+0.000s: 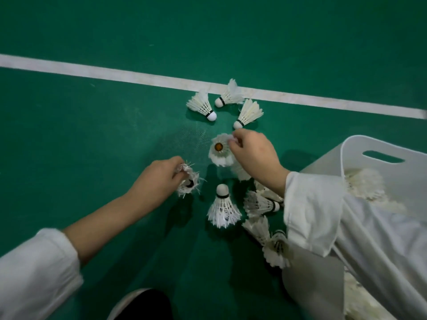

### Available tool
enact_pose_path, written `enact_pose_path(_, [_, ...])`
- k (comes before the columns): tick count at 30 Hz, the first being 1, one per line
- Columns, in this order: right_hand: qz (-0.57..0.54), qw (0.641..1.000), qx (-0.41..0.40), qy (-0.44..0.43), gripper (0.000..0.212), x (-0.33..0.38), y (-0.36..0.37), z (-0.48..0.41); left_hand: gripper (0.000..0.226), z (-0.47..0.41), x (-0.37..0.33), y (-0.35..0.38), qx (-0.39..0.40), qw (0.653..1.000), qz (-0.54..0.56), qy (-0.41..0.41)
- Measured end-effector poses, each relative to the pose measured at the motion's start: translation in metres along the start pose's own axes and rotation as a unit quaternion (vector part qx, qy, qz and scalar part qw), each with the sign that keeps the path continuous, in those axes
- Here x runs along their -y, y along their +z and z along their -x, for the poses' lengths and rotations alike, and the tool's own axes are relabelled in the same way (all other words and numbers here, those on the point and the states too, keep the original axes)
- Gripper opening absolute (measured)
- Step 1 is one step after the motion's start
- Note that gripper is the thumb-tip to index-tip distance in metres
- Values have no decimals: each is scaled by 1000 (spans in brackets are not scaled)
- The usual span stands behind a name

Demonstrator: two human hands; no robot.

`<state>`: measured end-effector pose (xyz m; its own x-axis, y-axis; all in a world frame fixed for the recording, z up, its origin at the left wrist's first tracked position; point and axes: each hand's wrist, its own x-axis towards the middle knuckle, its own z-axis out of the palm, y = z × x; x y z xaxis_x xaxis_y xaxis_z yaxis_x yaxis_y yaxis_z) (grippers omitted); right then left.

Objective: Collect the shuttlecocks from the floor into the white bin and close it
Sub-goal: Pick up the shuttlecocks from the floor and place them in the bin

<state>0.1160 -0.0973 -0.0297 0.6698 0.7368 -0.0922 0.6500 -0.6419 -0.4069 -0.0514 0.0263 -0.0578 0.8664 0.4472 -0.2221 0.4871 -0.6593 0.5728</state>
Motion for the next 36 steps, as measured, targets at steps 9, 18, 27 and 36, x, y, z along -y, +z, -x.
enact_pose_path(9, [-223,970,-24,95,19,-19,-124,58,15,14,-86,-63,37,993,-76,86])
enact_pose_path(18, [-147,955,-60,250,25,-175,-200,175,22,-3,-241,-52,80,966,-92,230])
enact_pose_path(27, [-10,969,-60,241,14,-237,-159,189,12,-21,-319,37,101,963,-72,238])
enact_pose_path(36, [139,970,-5,199,22,-243,-134,167,13,-14,-302,64,87,970,-95,204])
